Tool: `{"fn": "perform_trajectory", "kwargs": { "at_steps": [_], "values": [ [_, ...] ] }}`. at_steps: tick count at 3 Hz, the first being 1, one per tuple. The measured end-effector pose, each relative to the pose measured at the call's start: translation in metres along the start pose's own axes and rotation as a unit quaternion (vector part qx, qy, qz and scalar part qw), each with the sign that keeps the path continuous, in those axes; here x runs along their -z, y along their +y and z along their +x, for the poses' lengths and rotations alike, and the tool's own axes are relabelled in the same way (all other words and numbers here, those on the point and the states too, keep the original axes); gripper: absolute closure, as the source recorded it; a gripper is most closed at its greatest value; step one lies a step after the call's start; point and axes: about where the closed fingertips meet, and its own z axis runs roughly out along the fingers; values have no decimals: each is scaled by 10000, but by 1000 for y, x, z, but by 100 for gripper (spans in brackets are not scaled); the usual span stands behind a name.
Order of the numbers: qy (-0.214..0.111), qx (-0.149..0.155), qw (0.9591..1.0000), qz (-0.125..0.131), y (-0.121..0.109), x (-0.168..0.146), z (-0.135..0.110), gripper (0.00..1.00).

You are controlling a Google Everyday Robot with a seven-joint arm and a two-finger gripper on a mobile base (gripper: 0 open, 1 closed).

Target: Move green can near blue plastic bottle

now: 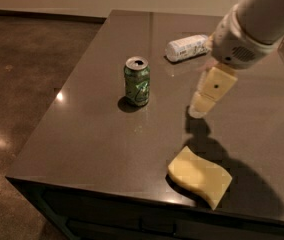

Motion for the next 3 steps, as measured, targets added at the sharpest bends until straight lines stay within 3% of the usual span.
{"fn": "perform_trajectory", "kwargs": {
  "at_steps": [3],
  "values": [
    [-861,-244,9959,-136,-31,-78,-77,0]
  ]
}}
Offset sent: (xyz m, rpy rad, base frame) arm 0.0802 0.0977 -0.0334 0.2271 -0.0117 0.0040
